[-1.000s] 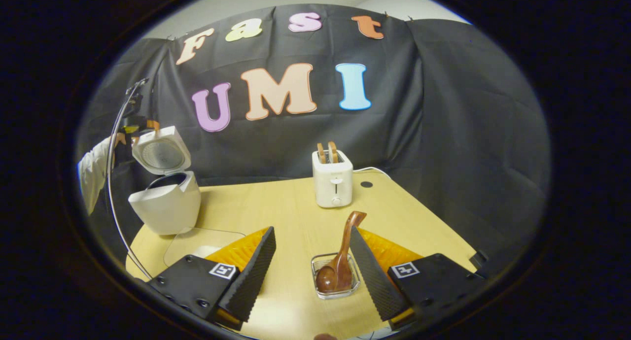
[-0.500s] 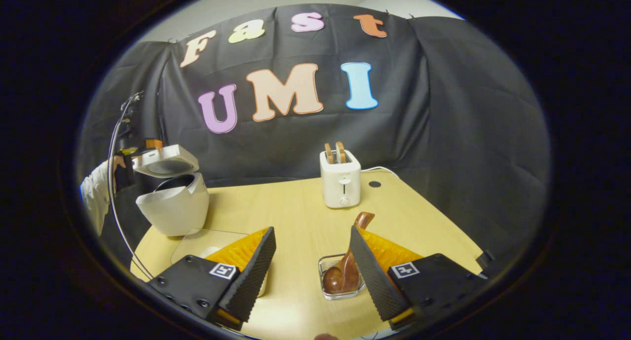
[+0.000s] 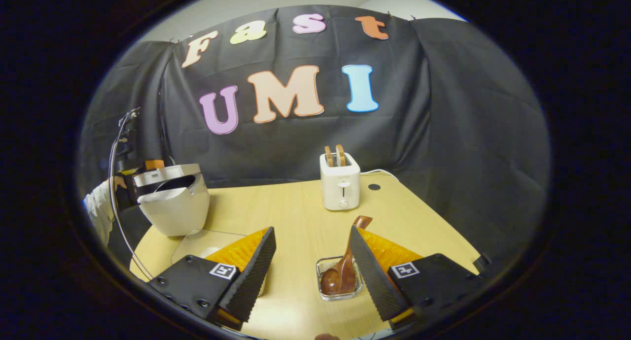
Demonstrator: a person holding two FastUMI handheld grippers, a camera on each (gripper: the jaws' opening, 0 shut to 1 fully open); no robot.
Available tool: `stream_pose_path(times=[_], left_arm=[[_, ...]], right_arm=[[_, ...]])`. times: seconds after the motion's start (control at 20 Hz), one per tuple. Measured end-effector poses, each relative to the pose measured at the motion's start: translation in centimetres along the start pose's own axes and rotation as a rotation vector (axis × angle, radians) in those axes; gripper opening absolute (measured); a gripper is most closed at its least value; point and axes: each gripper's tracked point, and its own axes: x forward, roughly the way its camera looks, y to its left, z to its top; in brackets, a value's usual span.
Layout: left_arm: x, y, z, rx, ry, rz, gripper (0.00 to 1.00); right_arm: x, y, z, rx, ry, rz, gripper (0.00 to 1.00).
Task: Close the left gripper, press the button to open the rice cooker; take a wooden spoon from the chopstick holder with the right hand, scoop a spoonful of rice and pour it into the rice cooker, then put the wooden spoon back into the chopstick holder.
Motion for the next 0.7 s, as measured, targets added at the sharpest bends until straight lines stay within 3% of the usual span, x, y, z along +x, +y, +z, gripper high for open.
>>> stream_pose_path(times=[0.7], left_arm=[[0.3, 0.1, -5.6, 0.032, 0.112, 0.017, 0.98]], right_arm=[[0.3, -0.8, 1.1, 0.005, -0.014, -0.002, 0.96]])
